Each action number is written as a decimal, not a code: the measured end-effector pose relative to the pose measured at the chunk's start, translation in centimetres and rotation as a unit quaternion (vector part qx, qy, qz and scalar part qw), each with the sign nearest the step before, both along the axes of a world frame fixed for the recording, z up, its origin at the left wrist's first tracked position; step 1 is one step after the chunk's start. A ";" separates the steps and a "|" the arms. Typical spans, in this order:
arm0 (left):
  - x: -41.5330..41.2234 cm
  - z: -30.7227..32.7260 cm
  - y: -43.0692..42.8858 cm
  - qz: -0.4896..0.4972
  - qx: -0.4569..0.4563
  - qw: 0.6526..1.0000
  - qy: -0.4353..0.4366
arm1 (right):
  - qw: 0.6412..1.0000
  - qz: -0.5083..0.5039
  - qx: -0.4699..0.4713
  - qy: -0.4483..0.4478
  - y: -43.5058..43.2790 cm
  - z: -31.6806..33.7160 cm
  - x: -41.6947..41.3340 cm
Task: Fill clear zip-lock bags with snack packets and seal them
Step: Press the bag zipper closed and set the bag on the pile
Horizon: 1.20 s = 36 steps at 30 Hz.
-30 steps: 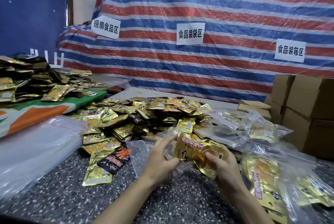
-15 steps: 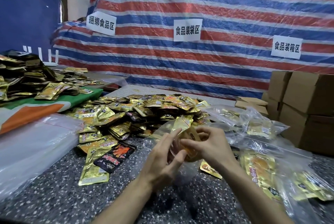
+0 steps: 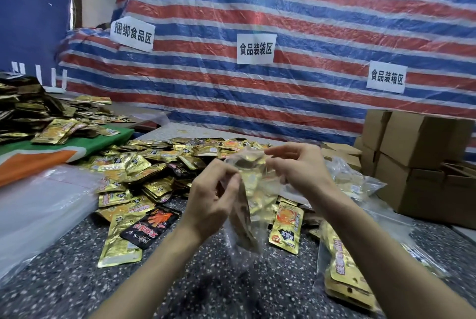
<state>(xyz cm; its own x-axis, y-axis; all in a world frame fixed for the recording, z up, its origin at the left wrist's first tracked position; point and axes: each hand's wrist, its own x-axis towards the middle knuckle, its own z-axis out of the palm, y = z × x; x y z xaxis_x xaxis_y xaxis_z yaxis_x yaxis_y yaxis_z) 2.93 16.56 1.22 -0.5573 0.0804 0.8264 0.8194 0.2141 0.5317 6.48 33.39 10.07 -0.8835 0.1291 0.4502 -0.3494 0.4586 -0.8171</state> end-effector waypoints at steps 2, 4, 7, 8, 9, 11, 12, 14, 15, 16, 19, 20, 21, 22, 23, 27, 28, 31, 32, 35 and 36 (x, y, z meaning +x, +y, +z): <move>0.3 1.2 0.1 0.002 0.015 1.000 0.001 | 0.999 -0.009 -0.026 0.042 0.3 0.3 -0.1; 0.7 2.0 0.3 0.013 0.029 0.999 -0.001 | 0.997 0.001 -0.061 0.050 0.2 0.2 -0.3; 1.1 2.9 0.4 0.044 0.036 0.998 -0.026 | 0.986 0.010 -0.167 0.001 0.6 -0.9 -1.0; 1.2 3.1 0.3 0.052 0.033 0.998 -0.025 | 0.985 -0.017 -0.170 -0.029 1.1 -1.6 -1.1; 1.3 3.2 0.2 0.052 0.030 0.998 -0.018 | 0.988 -0.054 -0.127 -0.069 1.9 -2.4 -1.3; 1.3 3.3 -0.1 0.015 0.022 1.000 -0.004 | 0.978 -0.100 0.054 -0.177 3.7 -5.1 -1.6; 1.3 3.2 -0.2 -0.011 0.018 1.000 -0.004 | 0.957 -0.106 0.142 -0.231 4.4 -6.5 -1.7; 1.2 3.0 -0.4 -0.044 0.012 0.999 -0.009 | 0.917 -0.131 0.254 -0.279 5.1 -8.8 -1.8; 1.1 2.9 -0.4 -0.051 0.013 0.999 -0.010 | 0.907 -0.147 0.280 -0.277 5.3 -9.6 -1.9; 1.1 2.8 -0.4 -0.055 0.014 0.998 -0.011 | 0.902 -0.160 0.294 -0.274 5.5 -10.4 -2.2; 1.4 2.8 -0.5 -0.062 0.013 0.998 -0.012 | 0.891 -0.190 0.310 -0.273 5.4 -11.7 -3.1; 1.4 2.9 -0.5 -0.064 0.010 0.998 -0.013 | 0.890 -0.195 0.303 -0.279 5.3 -11.8 -3.4; 1.6 2.9 -0.6 -0.067 0.007 0.998 -0.015 | 0.891 -0.194 0.289 -0.291 5.2 -11.6 -3.6; 1.6 2.9 -0.7 -0.070 0.003 0.997 -0.019 | 0.894 -0.188 0.267 -0.306 5.2 -11.3 -3.7; 1.7 2.8 -0.8 -0.071 0.001 0.997 -0.022 | 0.899 -0.179 0.239 -0.320 5.1 -11.0 -3.7; 1.7 2.6 -1.5 -0.080 -0.007 0.996 -0.047 | 0.917 -0.132 0.127 -0.353 5.4 -9.2 -3.1; 1.7 2.6 -1.7 -0.088 -0.006 0.995 -0.055 | 0.919 -0.127 0.114 -0.356 5.4 -8.7 -2.8; 2.0 2.7 -2.0 -0.109 -0.009 0.992 -0.065 | 0.920 -0.101 0.110 -0.363 5.5 -6.8 -1.8; 2.1 2.8 -2.1 -0.113 -0.016 0.991 -0.063 | 0.922 -0.095 0.103 -0.361 5.6 -6.1 -1.4; 2.3 2.8 -2.2 -0.106 -0.051 0.991 -0.058 | 0.940 -0.093 0.054 -0.323 5.8 -3.8 -0.3; 2.3 2.7 -2.2 -0.105 -0.060 0.991 -0.064 | 0.948 -0.094 0.031 -0.301 5.8 -2.9 0.0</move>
<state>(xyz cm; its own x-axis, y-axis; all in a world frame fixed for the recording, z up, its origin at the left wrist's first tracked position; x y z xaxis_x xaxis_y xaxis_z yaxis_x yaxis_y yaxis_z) 5.18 14.39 3.96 -0.6170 0.2987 0.7280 0.7806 0.1148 0.6144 6.53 39.23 7.14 -0.9471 0.2988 -0.1172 0.2646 0.5201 -0.8121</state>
